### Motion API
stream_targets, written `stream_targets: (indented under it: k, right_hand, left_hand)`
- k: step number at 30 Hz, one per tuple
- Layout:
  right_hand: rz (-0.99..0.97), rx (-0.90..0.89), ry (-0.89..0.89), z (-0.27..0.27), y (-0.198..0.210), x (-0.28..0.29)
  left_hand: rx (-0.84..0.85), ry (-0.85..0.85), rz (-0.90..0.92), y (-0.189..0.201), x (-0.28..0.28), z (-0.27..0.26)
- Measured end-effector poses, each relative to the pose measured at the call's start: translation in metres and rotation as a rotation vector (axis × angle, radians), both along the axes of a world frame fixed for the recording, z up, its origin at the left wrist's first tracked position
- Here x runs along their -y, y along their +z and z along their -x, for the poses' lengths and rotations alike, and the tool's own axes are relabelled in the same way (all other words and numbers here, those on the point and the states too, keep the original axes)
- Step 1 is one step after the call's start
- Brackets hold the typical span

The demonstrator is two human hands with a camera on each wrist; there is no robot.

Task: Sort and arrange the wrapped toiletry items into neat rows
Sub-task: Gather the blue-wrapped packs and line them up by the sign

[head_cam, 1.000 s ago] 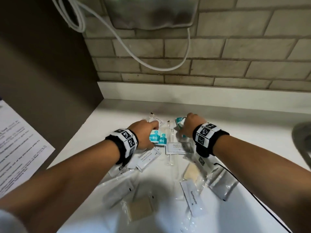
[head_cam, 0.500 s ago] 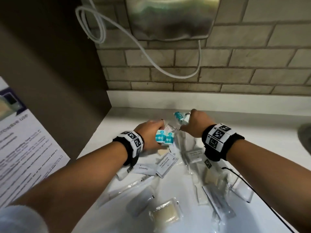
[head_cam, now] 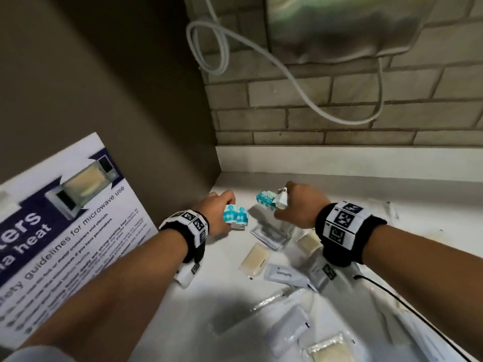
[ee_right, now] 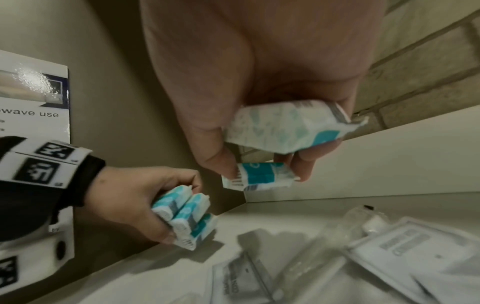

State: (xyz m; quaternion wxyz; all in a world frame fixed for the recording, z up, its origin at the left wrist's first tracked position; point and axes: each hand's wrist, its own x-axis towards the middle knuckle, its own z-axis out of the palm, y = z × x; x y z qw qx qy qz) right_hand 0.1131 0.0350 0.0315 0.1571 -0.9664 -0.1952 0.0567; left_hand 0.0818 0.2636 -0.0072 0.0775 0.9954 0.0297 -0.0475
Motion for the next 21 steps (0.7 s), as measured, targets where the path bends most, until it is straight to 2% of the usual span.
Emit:
stream_targets:
  k: [8,12,16,21]
  right_hand:
    - [-0.009,0.006,0.038,-0.021,-0.004,-0.029]
    - [-0.029,0.004,0.023,-0.024,-0.009,-0.03]
    - [-0.039,-0.035,-0.024,-0.031,-0.011,-0.021]
    - [-0.043,-0.044,-0.018,-0.029,-0.011,-0.017]
  left_hand:
    - [0.02,-0.049,0.042,-0.009,-0.003,-0.048]
    - [0.059,-0.075,0.034,-0.016,-0.009,-0.037]
    - [-0.023,-0.11,-0.051,-0.024,-0.014,-0.013]
    - [0.016,-0.076,0.042,-0.025,-0.011,-0.009]
